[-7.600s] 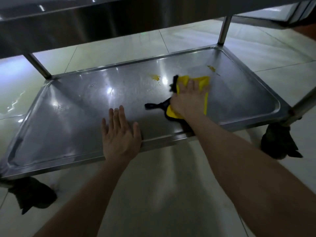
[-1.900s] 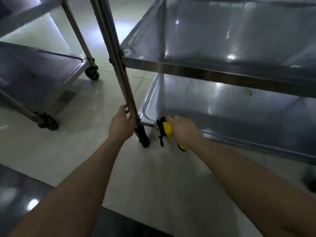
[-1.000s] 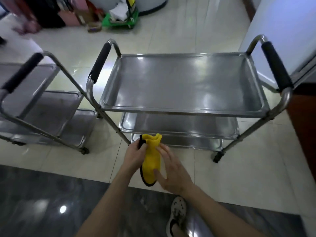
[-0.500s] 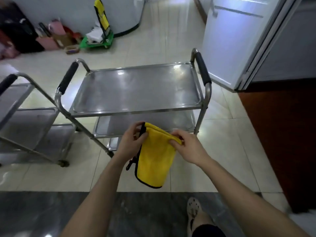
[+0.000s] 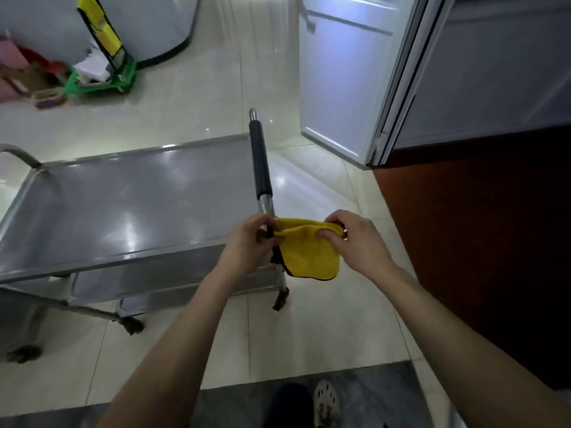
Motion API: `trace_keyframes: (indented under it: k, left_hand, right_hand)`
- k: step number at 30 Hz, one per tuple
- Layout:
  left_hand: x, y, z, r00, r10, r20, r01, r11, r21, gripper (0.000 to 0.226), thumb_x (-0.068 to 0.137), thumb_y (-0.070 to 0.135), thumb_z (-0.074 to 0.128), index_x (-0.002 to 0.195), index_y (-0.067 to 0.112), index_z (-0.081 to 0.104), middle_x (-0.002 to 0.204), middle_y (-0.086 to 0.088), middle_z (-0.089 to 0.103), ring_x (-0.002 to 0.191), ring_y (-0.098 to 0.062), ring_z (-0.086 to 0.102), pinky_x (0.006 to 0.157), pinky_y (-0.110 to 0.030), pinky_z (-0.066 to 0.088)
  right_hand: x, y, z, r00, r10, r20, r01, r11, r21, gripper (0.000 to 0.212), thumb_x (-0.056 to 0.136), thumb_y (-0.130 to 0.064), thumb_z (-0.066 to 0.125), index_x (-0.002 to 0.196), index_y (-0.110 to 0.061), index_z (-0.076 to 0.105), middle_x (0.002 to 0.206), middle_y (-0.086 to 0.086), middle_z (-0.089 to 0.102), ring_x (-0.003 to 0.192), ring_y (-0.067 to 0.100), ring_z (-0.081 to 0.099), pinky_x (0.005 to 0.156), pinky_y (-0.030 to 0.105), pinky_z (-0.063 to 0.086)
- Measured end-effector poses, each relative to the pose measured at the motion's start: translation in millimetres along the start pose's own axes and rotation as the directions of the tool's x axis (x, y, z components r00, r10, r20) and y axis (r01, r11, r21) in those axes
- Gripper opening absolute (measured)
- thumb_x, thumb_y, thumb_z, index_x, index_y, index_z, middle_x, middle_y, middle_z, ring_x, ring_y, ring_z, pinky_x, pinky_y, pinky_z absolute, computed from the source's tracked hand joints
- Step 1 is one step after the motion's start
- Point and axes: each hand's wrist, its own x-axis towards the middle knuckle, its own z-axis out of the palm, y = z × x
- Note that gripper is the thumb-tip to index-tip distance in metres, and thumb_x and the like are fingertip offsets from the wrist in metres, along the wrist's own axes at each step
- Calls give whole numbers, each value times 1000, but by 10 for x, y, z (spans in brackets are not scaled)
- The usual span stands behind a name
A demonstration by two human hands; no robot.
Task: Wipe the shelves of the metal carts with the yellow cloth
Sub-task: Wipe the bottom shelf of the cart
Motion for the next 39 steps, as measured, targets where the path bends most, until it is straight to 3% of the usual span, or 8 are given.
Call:
trace_keyframes:
  k: [7, 11, 16, 22, 28, 31, 34, 39]
  left_hand:
    - [1379, 246, 330, 1000, -9, 11, 9, 1000, -5, 11, 100, 29, 79, 105, 27, 69, 93, 6, 74, 89, -10, 74, 80, -36, 64]
    - [2389, 163, 470, 999, -38, 12, 39, 999, -25, 10, 103, 33, 75, 104, 33, 65, 88, 11, 72, 81, -5, 72, 73, -35, 61]
    - [3764, 161, 620, 993, -120, -11, 118, 987, -113, 29, 99, 27, 79, 112, 40, 57, 105, 9, 72, 93, -12, 74, 74, -43, 68]
    - [5133, 98, 455, 991, -135, -13, 135, 991, -5, 27, 97, 25, 80, 115, 38, 64, 106, 14, 72, 96, -4, 71, 84, -40, 66]
    - [6187, -538, 61, 960, -239, -144, 242, 970, 0, 26, 100, 28, 77, 114, 42, 60, 107, 13, 70, 97, -6, 71, 84, -34, 64]
    - [6554, -912, -263, 898, -351, -264, 350, 935, -56, 25, 97, 28, 78, 108, 41, 60, 103, 14, 69, 95, -8, 70, 81, -34, 63]
    - [6711, -1211, -616, 775, -493, -395, 466, 868, -169, 27, 93, 22, 79, 103, 39, 61, 98, 9, 68, 91, -16, 70, 79, -42, 65]
    - [6792, -1715, -1170, 557, -611, -562, 555, 777, -295, 30, 95, 18, 78, 103, 40, 59, 95, 12, 67, 81, -3, 66, 75, -33, 63]
  right_hand:
    - [1156, 741, -512, 996, -6, 87, 10, 999, -39, 29, 104, -24, 68, 131, -33, 63, 105, -11, 68, 92, 11, 63, 79, 24, 47]
    - [2138, 1185, -710, 994, -23, 103, 28, 998, -56, 20, 101, -35, 71, 120, -31, 70, 103, -12, 71, 91, 10, 66, 81, 29, 56]
    - [3400, 1702, -1028, 986, 13, 168, 0, 997, -79, 14, 96, -30, 75, 110, -32, 73, 99, -16, 74, 92, 5, 68, 86, 37, 60]
    - [4894, 2049, -1340, 976, -5, 218, 38, 988, -150, 40, 97, -46, 74, 130, -25, 69, 126, -10, 68, 117, 9, 65, 100, 35, 56]
    - [6651, 2064, -894, 921, -138, 364, 178, 981, -79, 32, 96, -42, 74, 124, -29, 70, 120, -14, 65, 113, 7, 62, 99, 36, 56]
    - [7563, 1933, -498, 869, -229, 439, 272, 962, -35, 28, 96, -34, 74, 123, -28, 70, 119, -13, 65, 113, 8, 62, 99, 39, 56]
    - [8331, 1608, -89, 770, -308, 559, 373, 928, -4, 28, 96, -30, 73, 123, -26, 70, 120, -11, 64, 113, 10, 62, 99, 40, 55]
    - [9352, 674, 786, 530, -462, 711, 574, 813, 101, 28, 97, -32, 73, 124, -25, 71, 120, -6, 64, 113, 12, 62, 98, 40, 54]
